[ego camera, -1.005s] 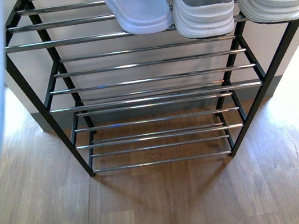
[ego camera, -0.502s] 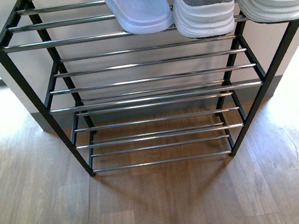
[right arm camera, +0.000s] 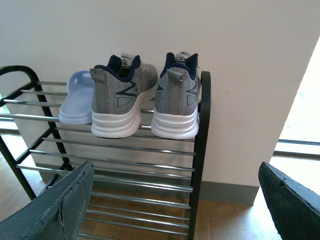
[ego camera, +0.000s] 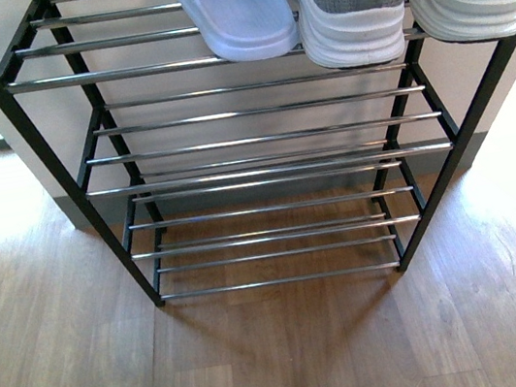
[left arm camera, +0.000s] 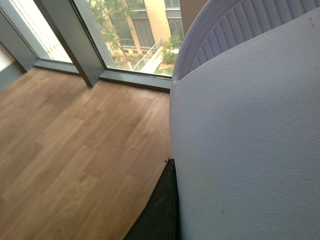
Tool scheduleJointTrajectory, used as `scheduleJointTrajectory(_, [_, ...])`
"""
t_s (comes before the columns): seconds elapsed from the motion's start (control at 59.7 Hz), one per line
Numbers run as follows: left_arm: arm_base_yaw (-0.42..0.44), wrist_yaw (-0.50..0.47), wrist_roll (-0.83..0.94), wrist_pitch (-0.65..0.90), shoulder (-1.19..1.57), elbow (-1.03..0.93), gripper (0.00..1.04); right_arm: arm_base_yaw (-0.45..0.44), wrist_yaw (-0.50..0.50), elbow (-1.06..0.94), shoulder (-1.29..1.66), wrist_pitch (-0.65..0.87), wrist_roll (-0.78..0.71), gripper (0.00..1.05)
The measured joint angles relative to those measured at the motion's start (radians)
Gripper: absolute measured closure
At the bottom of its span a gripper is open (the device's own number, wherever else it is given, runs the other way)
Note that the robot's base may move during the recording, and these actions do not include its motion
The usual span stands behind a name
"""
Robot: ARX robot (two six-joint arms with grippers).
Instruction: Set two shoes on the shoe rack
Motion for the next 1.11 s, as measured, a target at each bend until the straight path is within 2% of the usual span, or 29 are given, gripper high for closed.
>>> scheduleJointTrajectory(0.117, [0.082, 0.137, 0.010, 0.060, 0.048, 0.024, 1.03, 0.000, 0.000, 0.000, 0.000, 0.000, 0.000, 0.09])
scheduleJointTrajectory(0.301, [0.198, 0.338, 0.100, 0.041, 0.250, 0.208, 1.03, 0.000, 0.000, 0.000, 0.000, 0.000, 0.000, 0.09])
scheduleJointTrajectory(0.402, [0.225, 0.376, 0.164, -0.026, 0.398, 0.391, 1.03, 0.000, 0.001, 0.000, 0.000, 0.000, 0.000, 0.09])
scheduleJointTrajectory(0.502, [0.253, 0.460, 0.251, -0.096, 0.555, 0.597, 1.03, 0.000, -0.001, 0.000, 0.000, 0.000, 0.000, 0.09])
scheduleJointTrajectory(0.687, [0.273, 0.533, 0.333, -0.232, 0.752, 0.866, 1.03, 0.000, 0.000, 0.000, 0.000, 0.000, 0.000, 0.09])
scheduleJointTrajectory(0.821, [0.276, 0.548, 0.393, -0.310, 0.867, 1.017, 1.03, 0.000, 0.000, 0.000, 0.000, 0.000, 0.000, 0.09])
scheduleJointTrajectory(1.105, [0.238, 0.538, 0.461, -0.370, 0.886, 1.037, 1.03, 0.000, 0.000, 0.000, 0.000, 0.000, 0.000, 0.09])
